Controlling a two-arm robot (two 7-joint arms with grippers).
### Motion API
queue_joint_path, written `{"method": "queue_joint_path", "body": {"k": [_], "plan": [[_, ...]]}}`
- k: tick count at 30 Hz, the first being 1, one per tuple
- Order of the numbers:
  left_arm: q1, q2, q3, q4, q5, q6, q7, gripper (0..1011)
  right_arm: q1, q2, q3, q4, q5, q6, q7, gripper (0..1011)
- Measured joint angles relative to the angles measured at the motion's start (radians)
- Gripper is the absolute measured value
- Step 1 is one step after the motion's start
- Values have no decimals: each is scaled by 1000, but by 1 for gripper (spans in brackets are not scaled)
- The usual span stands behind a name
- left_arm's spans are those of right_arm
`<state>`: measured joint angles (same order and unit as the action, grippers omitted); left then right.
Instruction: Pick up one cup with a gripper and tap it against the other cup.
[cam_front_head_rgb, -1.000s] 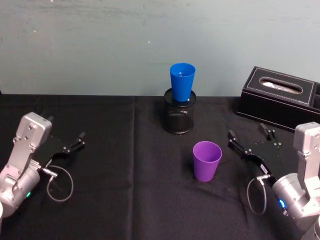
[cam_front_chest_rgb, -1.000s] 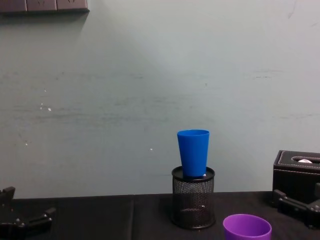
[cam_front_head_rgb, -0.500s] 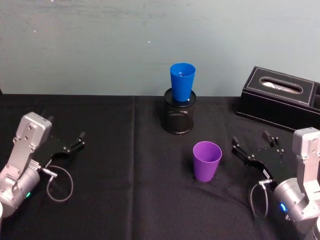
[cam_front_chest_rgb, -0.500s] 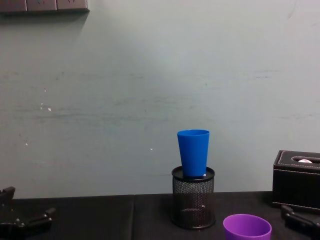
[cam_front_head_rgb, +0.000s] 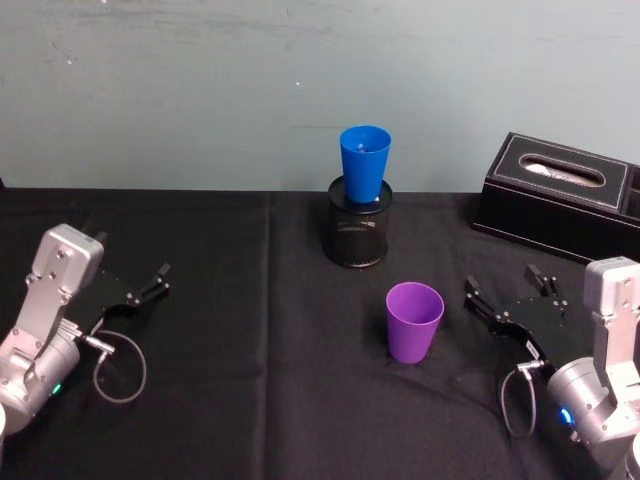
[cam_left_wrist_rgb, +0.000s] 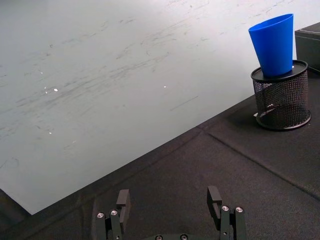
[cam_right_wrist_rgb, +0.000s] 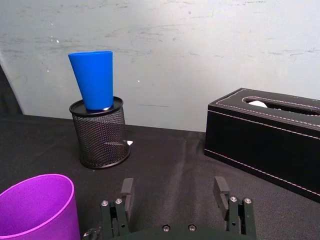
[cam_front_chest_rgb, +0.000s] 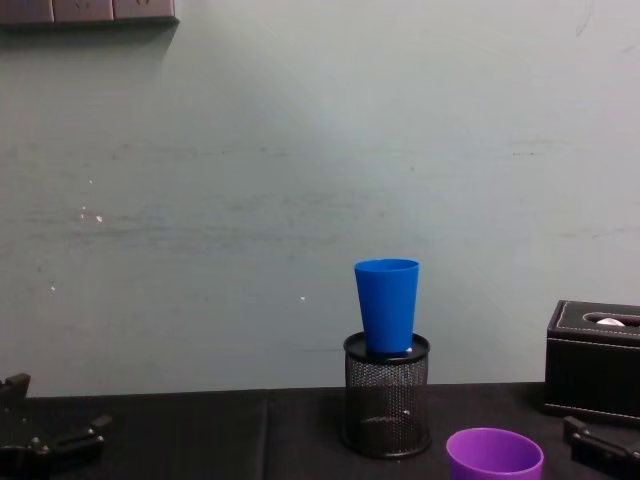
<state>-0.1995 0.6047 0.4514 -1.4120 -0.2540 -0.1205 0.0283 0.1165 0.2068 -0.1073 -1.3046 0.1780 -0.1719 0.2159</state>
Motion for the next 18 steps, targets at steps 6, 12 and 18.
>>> {"method": "queue_joint_path", "body": {"k": [6, 12, 18], "plan": [[0, 0, 0, 0, 0, 0, 0, 1011, -1, 1, -1, -2, 0, 0, 1, 1003], [0, 0, 0, 0, 0, 0, 0, 1011, -1, 1, -1, -3, 1, 0, 2, 1003], [0, 0, 0, 0, 0, 0, 0, 1011, -1, 1, -1, -4, 1, 0, 2, 1003]]}}
